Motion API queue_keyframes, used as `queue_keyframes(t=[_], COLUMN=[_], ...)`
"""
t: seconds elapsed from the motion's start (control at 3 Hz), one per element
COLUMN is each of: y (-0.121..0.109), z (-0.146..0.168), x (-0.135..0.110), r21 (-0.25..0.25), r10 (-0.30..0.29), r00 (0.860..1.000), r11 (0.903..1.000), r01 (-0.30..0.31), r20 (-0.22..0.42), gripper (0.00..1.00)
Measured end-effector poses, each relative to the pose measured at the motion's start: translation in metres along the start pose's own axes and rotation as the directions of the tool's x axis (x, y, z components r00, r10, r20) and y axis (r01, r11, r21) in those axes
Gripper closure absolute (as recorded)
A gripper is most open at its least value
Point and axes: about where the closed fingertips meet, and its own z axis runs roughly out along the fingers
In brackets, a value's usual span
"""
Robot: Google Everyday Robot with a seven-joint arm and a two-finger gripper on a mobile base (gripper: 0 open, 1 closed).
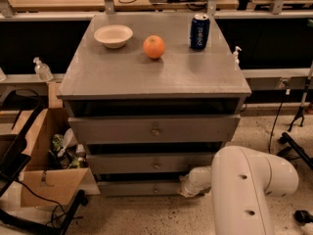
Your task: Open bottom drawer
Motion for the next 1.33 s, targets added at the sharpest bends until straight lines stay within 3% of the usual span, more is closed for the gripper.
queue_keyframes(t=[0.33,1.33], y=[0.0000,-0.0004], z=[-0.0006,-0.0033], x=[-0.0002,-0.0011], r21=[0.000,0.000], r10=[0.000,0.000], r00=[1.000,1.000], r11=[1.0000,1.0000], r01=[0.000,0.000], r20=[0.000,0.000], gripper=[1.00,1.00])
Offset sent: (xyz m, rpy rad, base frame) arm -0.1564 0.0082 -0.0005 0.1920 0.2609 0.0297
